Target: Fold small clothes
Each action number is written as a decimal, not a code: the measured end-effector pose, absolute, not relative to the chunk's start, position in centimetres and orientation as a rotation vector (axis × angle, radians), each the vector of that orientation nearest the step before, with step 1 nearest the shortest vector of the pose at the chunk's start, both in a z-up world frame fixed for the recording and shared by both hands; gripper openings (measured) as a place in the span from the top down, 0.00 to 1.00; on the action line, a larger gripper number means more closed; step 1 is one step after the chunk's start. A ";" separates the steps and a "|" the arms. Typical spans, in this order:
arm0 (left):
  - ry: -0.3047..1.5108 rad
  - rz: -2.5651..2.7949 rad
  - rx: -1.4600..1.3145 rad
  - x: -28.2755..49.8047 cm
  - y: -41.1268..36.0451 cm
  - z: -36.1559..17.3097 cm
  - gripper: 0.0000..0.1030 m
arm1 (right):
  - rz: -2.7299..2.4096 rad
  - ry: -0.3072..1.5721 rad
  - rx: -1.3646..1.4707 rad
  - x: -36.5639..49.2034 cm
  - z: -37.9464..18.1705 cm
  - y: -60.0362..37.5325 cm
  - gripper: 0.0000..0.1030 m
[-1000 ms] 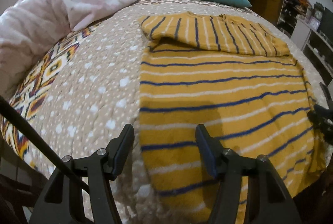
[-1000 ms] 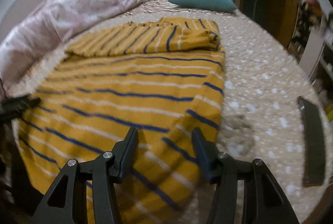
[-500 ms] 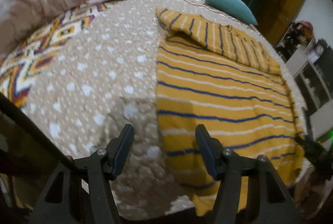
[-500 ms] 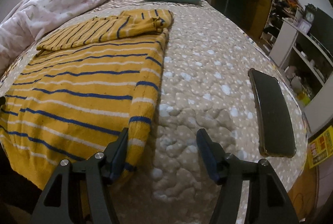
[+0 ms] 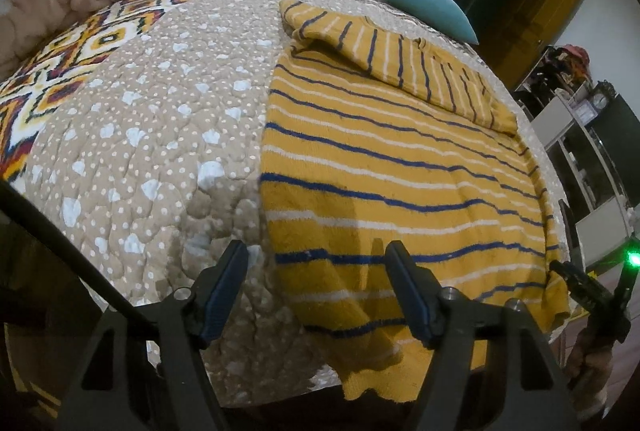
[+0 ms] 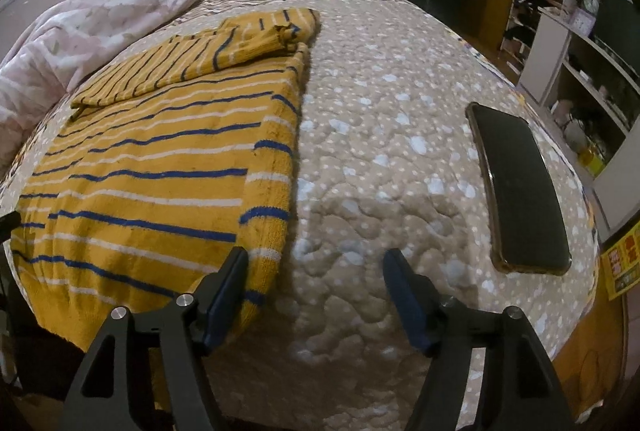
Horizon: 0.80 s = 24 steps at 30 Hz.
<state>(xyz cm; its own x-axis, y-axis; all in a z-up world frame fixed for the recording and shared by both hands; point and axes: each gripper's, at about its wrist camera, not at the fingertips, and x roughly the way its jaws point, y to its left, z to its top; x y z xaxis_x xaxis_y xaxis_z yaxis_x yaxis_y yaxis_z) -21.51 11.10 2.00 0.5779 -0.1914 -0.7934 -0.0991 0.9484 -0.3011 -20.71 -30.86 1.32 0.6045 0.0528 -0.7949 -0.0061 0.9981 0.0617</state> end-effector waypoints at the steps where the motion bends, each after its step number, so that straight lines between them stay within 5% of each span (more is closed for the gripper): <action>1: 0.958 -0.051 -0.322 -21.5 11.0 2.0 0.32 | 0.035 0.922 0.058 -20.8 1.3 -30.9 0.26; 13: 0.919 -0.095 -0.486 -22.6 12.6 3.0 0.32 | 0.012 0.922 0.078 -21.4 1.1 -32.4 0.22; 24: 0.993 -0.146 -0.456 -23.2 10.5 0.6 0.32 | 0.192 0.922 0.377 -21.3 1.1 -34.1 0.22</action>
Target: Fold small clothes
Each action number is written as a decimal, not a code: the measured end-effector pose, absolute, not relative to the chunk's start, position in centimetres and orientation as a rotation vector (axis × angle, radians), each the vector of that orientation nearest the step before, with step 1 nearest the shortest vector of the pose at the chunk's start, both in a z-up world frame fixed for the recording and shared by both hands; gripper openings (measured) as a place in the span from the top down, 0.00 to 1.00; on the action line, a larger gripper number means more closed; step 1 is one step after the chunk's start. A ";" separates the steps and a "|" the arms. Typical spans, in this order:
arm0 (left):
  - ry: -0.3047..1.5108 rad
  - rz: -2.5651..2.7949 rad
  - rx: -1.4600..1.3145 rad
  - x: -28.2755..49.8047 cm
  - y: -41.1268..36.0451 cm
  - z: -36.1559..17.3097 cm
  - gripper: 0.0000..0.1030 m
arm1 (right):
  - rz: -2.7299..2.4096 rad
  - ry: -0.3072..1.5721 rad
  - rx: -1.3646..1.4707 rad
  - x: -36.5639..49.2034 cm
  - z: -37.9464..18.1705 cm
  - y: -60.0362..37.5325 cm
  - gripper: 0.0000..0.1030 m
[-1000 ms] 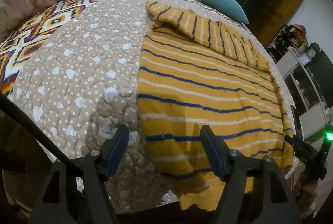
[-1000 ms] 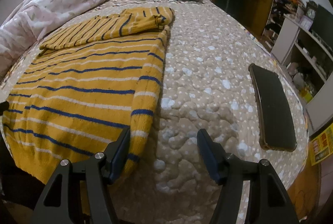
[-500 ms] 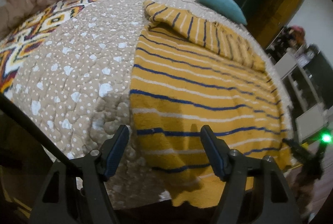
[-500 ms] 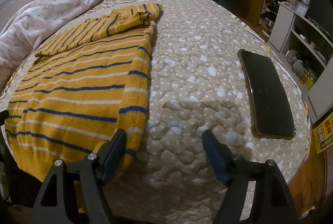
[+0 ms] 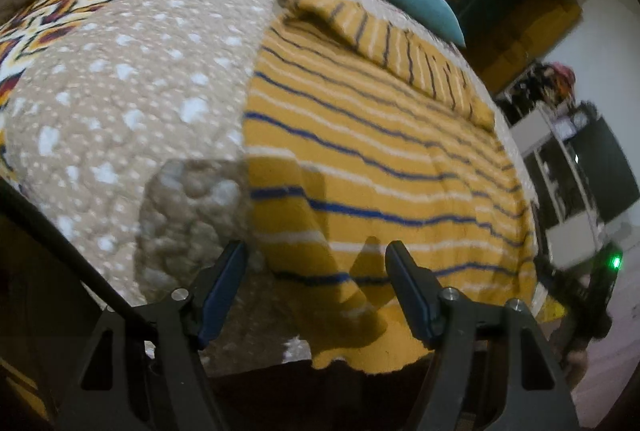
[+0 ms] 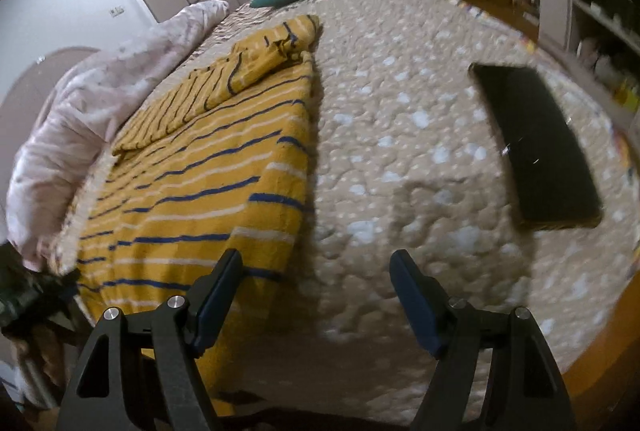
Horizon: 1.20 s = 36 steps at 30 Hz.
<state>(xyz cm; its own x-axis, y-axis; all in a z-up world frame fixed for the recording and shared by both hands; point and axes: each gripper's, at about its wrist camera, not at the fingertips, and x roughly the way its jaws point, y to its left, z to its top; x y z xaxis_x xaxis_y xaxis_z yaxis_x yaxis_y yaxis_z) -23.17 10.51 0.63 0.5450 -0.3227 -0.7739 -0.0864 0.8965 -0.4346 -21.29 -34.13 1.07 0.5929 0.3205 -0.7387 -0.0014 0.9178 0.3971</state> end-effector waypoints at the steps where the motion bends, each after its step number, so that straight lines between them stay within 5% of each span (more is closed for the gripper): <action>1: 0.995 -0.154 -0.443 -23.1 10.1 0.6 0.31 | 0.199 0.924 0.394 -21.2 0.9 -34.1 0.20; 13: 1.002 -0.180 -0.405 -23.2 8.6 0.5 0.27 | 0.277 0.936 0.446 -20.8 0.7 -32.5 0.20; 17: 1.013 -0.161 -0.351 -23.2 7.8 0.4 0.38 | 0.276 0.940 0.395 -21.1 0.6 -31.1 0.20; 24: 1.035 -0.169 -0.344 -23.1 7.7 0.0 0.36 | 0.317 0.992 0.351 -21.5 -0.6 -28.3 0.21; 26: 1.051 -0.180 -0.335 -23.1 7.4 -0.3 0.35 | 0.275 0.992 0.307 -21.7 -0.8 -27.7 0.30; 27: 1.054 -0.179 -0.327 -23.2 7.3 -0.2 0.35 | 0.255 0.992 0.286 -21.8 -0.8 -27.5 0.44; 28: 1.054 -0.170 -0.313 -23.3 7.2 -0.2 0.49 | 0.244 0.992 0.269 -21.8 -0.7 -27.5 0.59; 29: 1.057 -0.150 -0.290 -23.3 7.3 0.0 0.75 | 0.264 0.989 0.274 -21.9 -0.6 -27.7 0.67; 30: 1.061 -0.144 -0.282 -23.4 7.5 0.1 0.87 | 0.294 0.988 0.292 -21.9 -0.4 -28.0 0.85; 36: 0.977 -0.214 -0.366 -23.8 9.0 4.2 0.90 | 0.409 0.911 0.294 -21.7 2.9 -27.7 0.89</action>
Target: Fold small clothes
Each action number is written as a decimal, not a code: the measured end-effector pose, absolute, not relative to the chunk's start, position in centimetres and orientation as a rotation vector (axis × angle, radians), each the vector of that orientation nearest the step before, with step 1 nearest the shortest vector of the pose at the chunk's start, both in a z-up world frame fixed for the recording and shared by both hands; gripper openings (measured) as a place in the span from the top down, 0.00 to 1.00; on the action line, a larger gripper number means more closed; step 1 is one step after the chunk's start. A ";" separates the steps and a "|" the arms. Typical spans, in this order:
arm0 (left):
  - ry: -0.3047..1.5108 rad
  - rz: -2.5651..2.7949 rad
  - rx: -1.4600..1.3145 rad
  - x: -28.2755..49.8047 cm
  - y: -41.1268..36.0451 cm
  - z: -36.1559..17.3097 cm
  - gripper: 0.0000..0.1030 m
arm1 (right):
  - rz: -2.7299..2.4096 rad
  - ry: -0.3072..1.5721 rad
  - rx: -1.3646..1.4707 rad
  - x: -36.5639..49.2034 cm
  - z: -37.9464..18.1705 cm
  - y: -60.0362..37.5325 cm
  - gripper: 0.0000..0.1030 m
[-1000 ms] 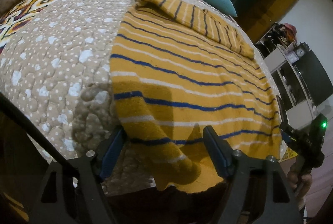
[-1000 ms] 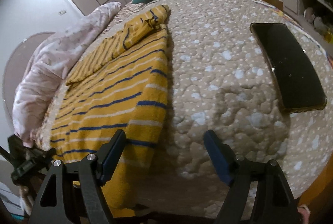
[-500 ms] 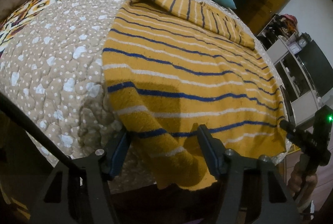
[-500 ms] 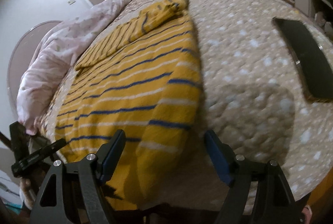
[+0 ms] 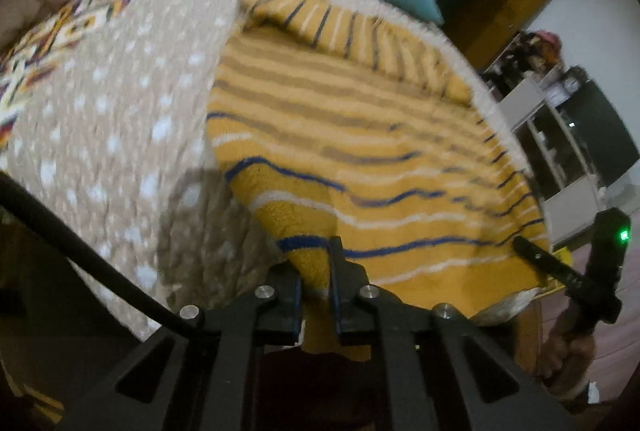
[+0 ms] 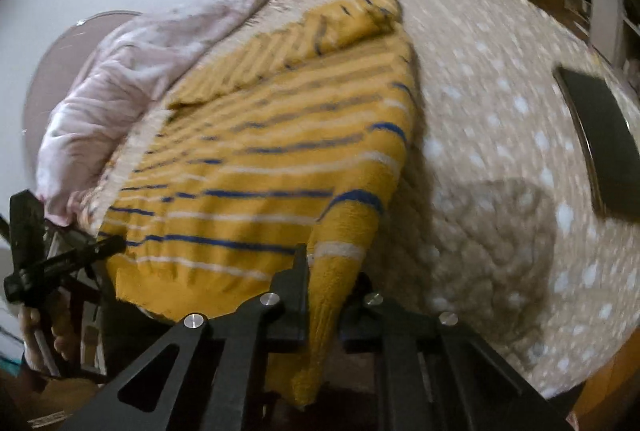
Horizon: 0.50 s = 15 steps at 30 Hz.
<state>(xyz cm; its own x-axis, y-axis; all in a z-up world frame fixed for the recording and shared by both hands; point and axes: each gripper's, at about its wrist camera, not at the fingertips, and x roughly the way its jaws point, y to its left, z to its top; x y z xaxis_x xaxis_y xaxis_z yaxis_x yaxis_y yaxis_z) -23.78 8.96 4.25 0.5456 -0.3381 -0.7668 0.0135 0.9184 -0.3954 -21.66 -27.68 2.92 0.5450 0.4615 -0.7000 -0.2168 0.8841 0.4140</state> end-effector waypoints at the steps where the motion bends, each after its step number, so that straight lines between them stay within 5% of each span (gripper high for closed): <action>1: 0.964 -0.224 -0.365 -23.5 8.8 4.9 0.90 | 0.431 0.891 0.299 -21.1 3.8 -27.5 0.89; 8: 0.832 -0.230 -0.372 -15.2 9.3 10.2 0.91 | 0.498 0.721 0.295 -13.7 10.2 -26.1 0.90; 15: 0.867 -0.102 -0.406 -1.3 10.3 9.7 0.91 | 0.445 0.740 0.372 1.8 11.0 -24.0 0.89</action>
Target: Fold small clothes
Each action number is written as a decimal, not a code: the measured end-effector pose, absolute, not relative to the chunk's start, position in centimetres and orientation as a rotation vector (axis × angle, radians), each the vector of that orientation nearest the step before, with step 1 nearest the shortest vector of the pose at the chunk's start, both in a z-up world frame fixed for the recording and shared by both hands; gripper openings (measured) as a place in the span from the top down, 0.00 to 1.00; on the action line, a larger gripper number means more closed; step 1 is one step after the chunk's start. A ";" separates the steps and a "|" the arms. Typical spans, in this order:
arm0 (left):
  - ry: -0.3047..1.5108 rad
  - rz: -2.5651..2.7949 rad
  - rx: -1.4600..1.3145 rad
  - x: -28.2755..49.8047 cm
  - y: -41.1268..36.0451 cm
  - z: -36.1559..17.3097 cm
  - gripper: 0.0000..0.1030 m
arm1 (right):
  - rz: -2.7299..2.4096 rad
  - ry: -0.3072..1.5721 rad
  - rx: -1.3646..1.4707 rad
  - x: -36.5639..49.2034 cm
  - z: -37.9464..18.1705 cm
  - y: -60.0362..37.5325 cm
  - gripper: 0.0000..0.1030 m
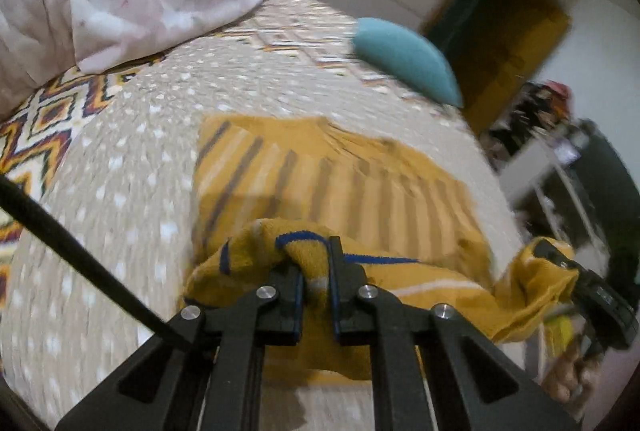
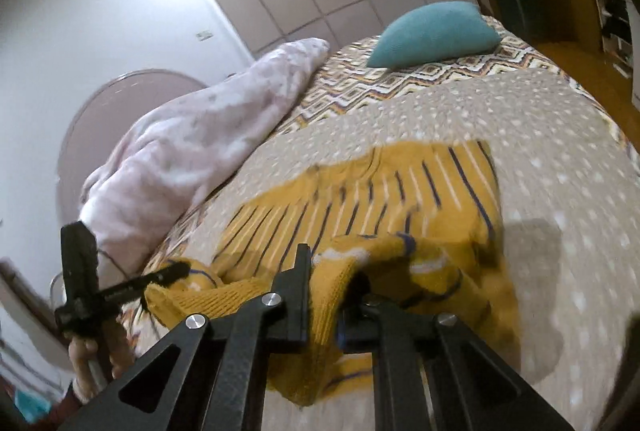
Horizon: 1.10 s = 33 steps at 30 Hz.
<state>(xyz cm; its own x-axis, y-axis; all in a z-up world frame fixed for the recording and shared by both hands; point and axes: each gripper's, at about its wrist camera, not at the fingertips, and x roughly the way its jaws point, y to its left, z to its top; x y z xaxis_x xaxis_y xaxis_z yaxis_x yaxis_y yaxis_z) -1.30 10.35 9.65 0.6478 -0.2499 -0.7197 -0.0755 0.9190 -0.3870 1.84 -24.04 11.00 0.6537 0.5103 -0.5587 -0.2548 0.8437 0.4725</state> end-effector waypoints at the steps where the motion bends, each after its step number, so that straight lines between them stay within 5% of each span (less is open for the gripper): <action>1: 0.888 -0.078 -0.409 0.7 10.6 9.0 0.91 | 0.416 0.773 0.365 4.7 10.0 -23.5 0.89; 8: 0.987 -0.130 -0.673 7.4 14.1 5.8 0.88 | 0.320 0.965 0.492 15.3 2.8 -24.5 0.79; 10: 0.943 -0.159 -0.713 7.7 15.0 6.7 0.76 | 0.323 0.982 0.553 17.0 1.3 -25.3 0.73; 12: 0.887 -0.130 -0.707 7.4 15.9 7.7 0.46 | 0.327 0.980 0.619 18.2 0.5 -26.0 0.70; 13: 0.871 -0.114 -0.705 7.1 16.0 8.1 0.42 | 0.331 0.979 0.656 18.8 0.3 -26.2 0.66; 22: 0.907 -0.149 -0.372 6.7 11.9 8.9 0.33 | 0.317 0.905 0.659 19.7 3.5 -27.0 0.33; 26: 0.908 -0.095 -0.033 8.5 7.3 7.7 0.33 | 0.297 0.887 0.549 17.5 4.8 -27.9 0.29; 28: 0.921 -0.035 0.097 9.8 6.4 6.6 0.53 | 0.276 0.886 0.475 16.5 5.0 -28.3 0.29; 29: 0.951 0.008 0.137 10.8 6.5 5.9 0.96 | 0.269 0.888 0.438 16.1 5.1 -28.5 0.29; 33: 0.998 0.127 -0.027 13.6 11.2 5.4 0.95 | 0.267 0.885 0.319 15.9 4.8 -27.9 0.30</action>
